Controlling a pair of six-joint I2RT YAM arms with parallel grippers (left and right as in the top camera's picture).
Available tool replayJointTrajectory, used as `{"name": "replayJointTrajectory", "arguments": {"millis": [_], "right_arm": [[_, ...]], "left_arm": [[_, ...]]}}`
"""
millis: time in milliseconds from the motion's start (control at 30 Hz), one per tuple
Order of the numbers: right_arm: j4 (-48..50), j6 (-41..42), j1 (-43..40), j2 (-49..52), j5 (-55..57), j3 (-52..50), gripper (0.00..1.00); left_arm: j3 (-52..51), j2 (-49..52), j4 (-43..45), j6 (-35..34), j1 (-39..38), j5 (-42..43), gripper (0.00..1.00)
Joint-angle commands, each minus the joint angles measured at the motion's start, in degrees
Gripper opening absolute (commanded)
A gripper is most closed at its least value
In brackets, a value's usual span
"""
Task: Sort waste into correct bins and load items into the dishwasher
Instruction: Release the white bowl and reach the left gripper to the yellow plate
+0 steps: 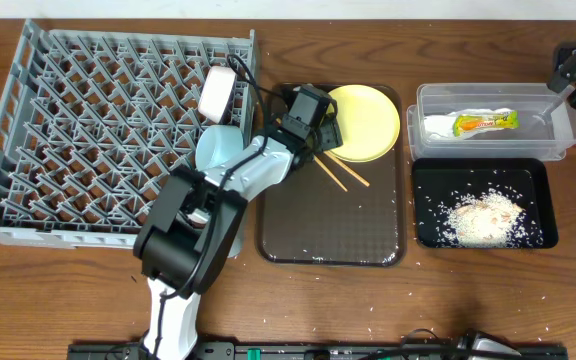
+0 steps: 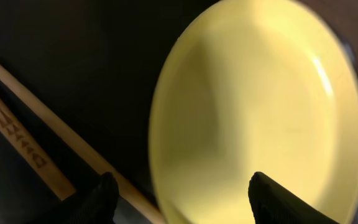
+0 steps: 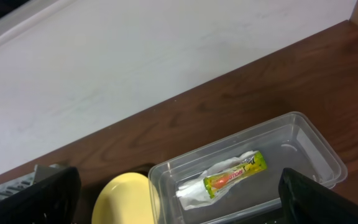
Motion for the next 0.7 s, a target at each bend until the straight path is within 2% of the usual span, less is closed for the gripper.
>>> {"name": "replayJointTrajectory", "arguments": {"millis": [0,467,567,667], "right_arm": [[0.1,0.5,-0.2,0.0,0.3,0.0,0.99],[0.1,0.5,-0.2,0.0,0.3,0.0,0.99],[0.1,0.5,-0.2,0.0,0.3,0.0,0.99],[0.1,0.5,-0.2,0.0,0.3,0.0,0.99]], "left_arm": [[2.1,1.5,0.3,-0.3,0.2,-0.9,0.69],[3.7,3.5,1.7,2.8,-0.7,-2.4,0.61],[5.7,3.3,-1.1,3.7,-1.0,-2.4,0.61],[8.5,3.3,-6.7,5.1,-2.0,-4.9,0.56]]}}
